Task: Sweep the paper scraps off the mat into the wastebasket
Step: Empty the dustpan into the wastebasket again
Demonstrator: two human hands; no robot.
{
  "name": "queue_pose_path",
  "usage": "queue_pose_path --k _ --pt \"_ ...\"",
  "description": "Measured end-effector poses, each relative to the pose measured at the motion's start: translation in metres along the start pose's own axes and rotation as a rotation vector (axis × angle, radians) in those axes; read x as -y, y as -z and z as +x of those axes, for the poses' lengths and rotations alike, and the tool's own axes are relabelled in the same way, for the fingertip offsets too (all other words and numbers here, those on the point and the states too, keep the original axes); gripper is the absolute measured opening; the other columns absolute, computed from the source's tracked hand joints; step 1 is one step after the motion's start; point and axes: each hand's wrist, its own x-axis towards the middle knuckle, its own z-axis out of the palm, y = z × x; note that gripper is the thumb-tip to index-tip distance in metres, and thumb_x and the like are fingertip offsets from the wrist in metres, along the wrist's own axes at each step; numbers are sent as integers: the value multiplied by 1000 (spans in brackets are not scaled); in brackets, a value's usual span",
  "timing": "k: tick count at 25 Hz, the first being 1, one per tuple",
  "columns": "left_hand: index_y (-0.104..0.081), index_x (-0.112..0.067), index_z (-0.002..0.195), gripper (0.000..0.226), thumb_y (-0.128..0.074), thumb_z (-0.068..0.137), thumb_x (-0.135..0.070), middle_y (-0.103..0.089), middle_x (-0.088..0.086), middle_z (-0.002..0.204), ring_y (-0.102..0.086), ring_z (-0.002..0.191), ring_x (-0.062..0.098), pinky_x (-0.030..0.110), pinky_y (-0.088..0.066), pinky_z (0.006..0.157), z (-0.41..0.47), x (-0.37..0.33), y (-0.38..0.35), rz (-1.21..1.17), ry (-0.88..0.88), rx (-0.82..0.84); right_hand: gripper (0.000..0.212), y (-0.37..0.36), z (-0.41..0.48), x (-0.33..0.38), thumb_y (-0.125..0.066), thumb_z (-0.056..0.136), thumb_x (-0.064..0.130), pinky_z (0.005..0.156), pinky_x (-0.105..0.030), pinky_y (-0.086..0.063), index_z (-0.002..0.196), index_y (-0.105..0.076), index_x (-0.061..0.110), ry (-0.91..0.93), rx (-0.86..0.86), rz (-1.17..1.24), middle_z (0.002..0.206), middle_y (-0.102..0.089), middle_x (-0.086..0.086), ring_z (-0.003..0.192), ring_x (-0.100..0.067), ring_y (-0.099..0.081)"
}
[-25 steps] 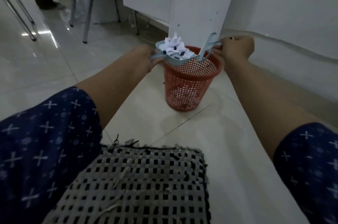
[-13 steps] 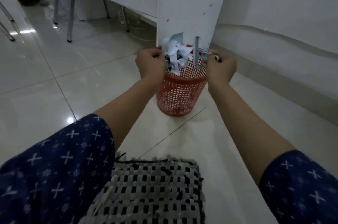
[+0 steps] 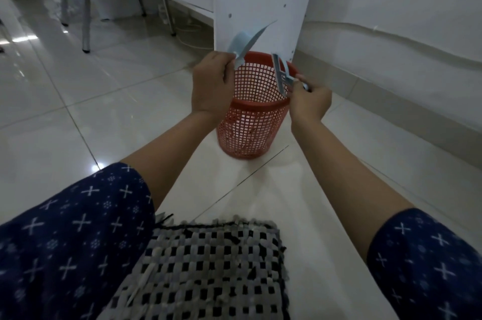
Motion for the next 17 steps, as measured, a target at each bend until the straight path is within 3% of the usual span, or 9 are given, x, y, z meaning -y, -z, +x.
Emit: queue_pose_path --k 2,4,6,8,10,12,17 --pt "-70 -5 103 22 -57 90 -17 -72 7 100 -62 87 9 0 -42 74 -2 -6 1 -83 177 -95 23 -1 -4 2 -57 91 10 90 -35 -55 110 -69 8 85 17 -2 107 -72 -13 97 -25 -67" --pt "-72 -8 102 20 -62 87 -16 -72 4 97 -66 88 12 17 -54 78 -5 -10 1 -283 525 -209 26 -1 -11 10 -55 92 12 82 -21 -50 114 -67 7 323 38 -68 105 -73 -13 93 -16 -65" --pt "-70 -2 99 18 -65 84 -10 -71 8 95 -67 89 19 30 -59 76 -9 -18 4 -714 950 -326 27 -4 -19 20 -51 93 12 77 -13 -43 116 -65 4 626 91 -200 103 -71 -12 90 -10 -59" --pt "-63 8 98 17 -64 83 0 -66 14 94 -66 87 24 31 -59 69 -14 -29 14 -1113 1232 -391 27 -8 -32 28 -48 94 9 85 -21 -46 116 -62 2 815 199 -342 108 -68 -14 98 -17 -60" --pt "-60 11 103 22 -63 83 3 -65 18 97 -66 87 26 32 -59 68 -20 -32 23 -1240 1304 -354 27 -13 -48 31 -49 94 9 91 -33 -51 117 -61 0 900 293 -487 113 -66 -16 105 -26 -60" --pt "-59 12 108 25 -61 85 2 -64 22 106 -66 93 30 36 -59 68 -20 -34 34 -1311 1279 -266 29 -17 -64 30 -52 93 10 92 -37 -52 118 -60 -2 938 359 -560 114 -66 -19 106 -29 -61" --pt "-57 12 113 26 -52 90 0 -65 23 104 -65 80 25 28 -58 57 -10 -33 56 -1399 1236 -219 26 -28 -90 40 -54 93 15 82 -18 -39 114 -63 4 957 463 -555 112 -67 -14 102 -22 -60"
